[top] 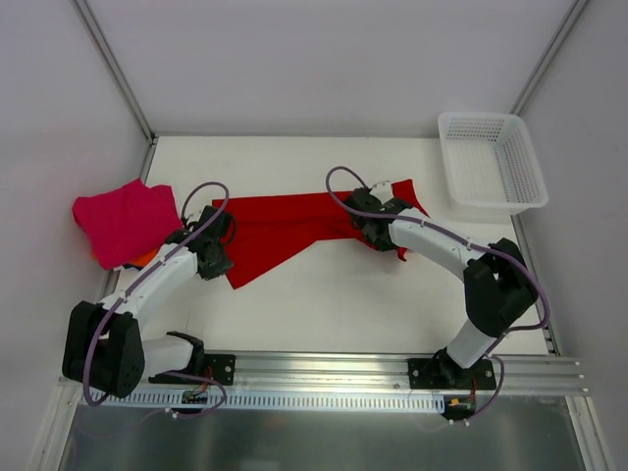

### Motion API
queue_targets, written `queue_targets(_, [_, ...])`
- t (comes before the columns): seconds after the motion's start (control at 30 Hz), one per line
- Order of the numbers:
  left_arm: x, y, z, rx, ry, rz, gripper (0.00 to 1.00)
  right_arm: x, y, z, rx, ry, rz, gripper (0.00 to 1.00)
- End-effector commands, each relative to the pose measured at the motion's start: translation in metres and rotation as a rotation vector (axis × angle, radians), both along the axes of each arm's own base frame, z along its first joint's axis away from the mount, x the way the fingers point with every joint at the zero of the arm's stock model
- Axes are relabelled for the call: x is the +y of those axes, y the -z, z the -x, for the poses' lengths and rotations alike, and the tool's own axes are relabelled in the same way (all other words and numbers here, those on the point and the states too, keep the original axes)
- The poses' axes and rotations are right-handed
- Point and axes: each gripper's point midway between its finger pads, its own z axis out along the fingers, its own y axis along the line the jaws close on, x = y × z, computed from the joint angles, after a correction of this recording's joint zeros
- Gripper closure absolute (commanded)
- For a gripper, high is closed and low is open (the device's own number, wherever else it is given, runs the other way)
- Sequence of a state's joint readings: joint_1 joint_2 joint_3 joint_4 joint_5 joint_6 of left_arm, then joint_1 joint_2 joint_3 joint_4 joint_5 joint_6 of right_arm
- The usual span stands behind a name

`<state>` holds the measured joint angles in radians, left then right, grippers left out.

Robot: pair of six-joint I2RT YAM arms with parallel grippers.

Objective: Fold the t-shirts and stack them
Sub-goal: Fold the tshirt

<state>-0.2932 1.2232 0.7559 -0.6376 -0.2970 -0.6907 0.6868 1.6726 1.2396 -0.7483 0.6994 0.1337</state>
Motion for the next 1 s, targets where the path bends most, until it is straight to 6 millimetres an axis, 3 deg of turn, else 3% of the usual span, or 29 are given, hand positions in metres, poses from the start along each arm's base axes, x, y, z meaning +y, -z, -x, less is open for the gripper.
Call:
queue_targets(0.0, [-0.008, -0.007, 0.004, -0.027, 0.011, 0.031, 0.91, -0.013, -0.014, 0.03, -0.008, 0.042, 0.028, 0.99])
queue_targets(0.33, [-0.013, -0.012, 0.002, -0.043, 0.032, 0.039, 0.91, -0.018, -0.029, 0.095, 0.028, 0.006, 0.094, 1.0])
queue_targets(0.57, [-0.017, -0.008, 0.0, -0.037, 0.019, 0.026, 0.92, -0.014, -0.031, 0.115, 0.022, -0.013, 0.127, 1.0])
queue_targets(0.67, [-0.021, 0.004, 0.006, 0.0, 0.023, -0.005, 0.77, -0.01, -0.03, 0.116, 0.016, -0.02, 0.129, 0.99])
queue_targets(0.7, [-0.02, 0.01, 0.01, 0.008, 0.004, -0.02, 0.62, -0.008, -0.029, 0.115, 0.017, -0.021, 0.131, 0.99])
queue_targets(0.83, [-0.016, 0.027, 0.024, 0.043, -0.023, -0.055, 0.4, -0.001, -0.031, 0.115, 0.008, -0.036, 0.124, 0.99])
queue_targets(0.97, [-0.01, 0.034, 0.036, 0.057, -0.047, -0.061, 0.39, 0.003, -0.034, 0.113, -0.004, -0.048, 0.114, 1.0])
